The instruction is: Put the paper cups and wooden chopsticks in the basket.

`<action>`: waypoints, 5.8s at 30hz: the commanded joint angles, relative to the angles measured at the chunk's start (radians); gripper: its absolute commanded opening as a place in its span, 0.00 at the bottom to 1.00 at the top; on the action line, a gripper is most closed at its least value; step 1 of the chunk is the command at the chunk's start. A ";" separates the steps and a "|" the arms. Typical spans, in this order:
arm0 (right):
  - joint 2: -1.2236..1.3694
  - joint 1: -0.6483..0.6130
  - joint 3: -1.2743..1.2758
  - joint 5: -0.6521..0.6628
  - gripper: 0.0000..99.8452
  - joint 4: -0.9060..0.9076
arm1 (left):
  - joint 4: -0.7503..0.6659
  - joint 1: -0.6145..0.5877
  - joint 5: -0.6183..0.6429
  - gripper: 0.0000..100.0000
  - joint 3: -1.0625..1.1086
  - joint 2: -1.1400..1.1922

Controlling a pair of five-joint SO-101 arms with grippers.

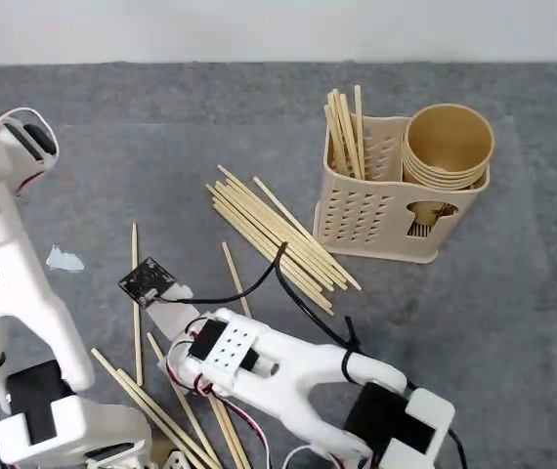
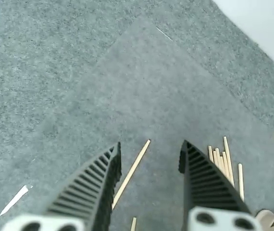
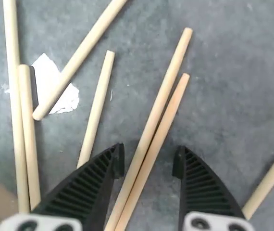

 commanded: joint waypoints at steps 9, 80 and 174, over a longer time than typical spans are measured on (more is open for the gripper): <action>0.042 0.025 -0.060 0.069 0.01 0.036 | 0.012 -0.008 -0.011 0.19 -0.004 -0.037; -0.751 0.937 0.018 0.437 0.15 -0.645 | -0.005 -0.006 -0.011 0.19 0.085 -0.043; 0.148 0.374 -0.262 0.187 0.22 0.073 | 0.018 0.040 -0.255 0.01 -0.501 1.049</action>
